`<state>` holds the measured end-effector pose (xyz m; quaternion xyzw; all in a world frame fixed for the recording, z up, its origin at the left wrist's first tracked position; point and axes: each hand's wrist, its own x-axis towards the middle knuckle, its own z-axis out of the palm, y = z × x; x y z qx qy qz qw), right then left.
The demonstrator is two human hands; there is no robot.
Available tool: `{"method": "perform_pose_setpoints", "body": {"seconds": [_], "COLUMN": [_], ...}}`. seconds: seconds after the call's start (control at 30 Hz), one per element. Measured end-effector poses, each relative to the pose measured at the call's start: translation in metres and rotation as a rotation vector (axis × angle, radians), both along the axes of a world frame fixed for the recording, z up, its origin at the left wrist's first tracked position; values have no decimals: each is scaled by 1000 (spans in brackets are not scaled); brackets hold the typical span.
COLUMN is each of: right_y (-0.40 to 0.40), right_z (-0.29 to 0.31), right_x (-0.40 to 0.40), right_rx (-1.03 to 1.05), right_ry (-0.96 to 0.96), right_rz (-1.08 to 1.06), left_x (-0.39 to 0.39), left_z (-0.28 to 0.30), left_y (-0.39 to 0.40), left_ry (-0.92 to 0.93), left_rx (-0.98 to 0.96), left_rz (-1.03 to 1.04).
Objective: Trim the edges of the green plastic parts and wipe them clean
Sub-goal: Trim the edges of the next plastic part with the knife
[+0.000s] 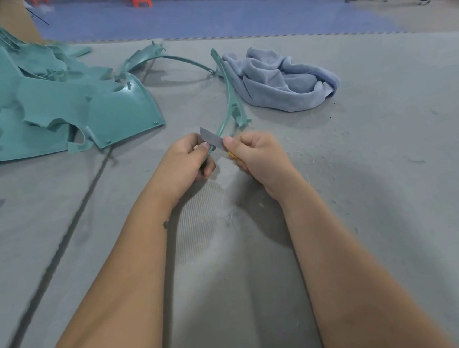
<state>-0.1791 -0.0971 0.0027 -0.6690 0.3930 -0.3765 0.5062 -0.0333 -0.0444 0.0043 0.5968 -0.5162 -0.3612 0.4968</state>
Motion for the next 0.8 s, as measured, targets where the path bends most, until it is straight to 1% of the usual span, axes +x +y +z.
{"method": "perform_pose_setpoints", "body": {"seconds": [0.1,0.23,0.47,0.53,0.7,0.77,0.8], "right_y": [0,-2,-9,-11,-7,-6,-6], "right_z": [0,-1,1,2,6,8,9], "right_x": [3,6,7,6,-5,-9,-10], "right_rx": [-2,7,93,152,308,364,374], "right_ry": [1,-47,-156,-246,-513,-565,-566], "right_rz": [-58,-168,-395,-445,-297,-285,-278], "left_x": [1,2,4,5,7,7,7], "left_z": [-2,-5,-2,-1,2,4,6], "left_y": [-1,-3,0,3,7,8,8], "left_ry": [-6,-53,-88,-88,-122,-117,-82], "left_rx": [-19,-24,-15,-8,1,33,57], "left_rz": [-2,-3,-24,-41,-39,-51,-63]}}
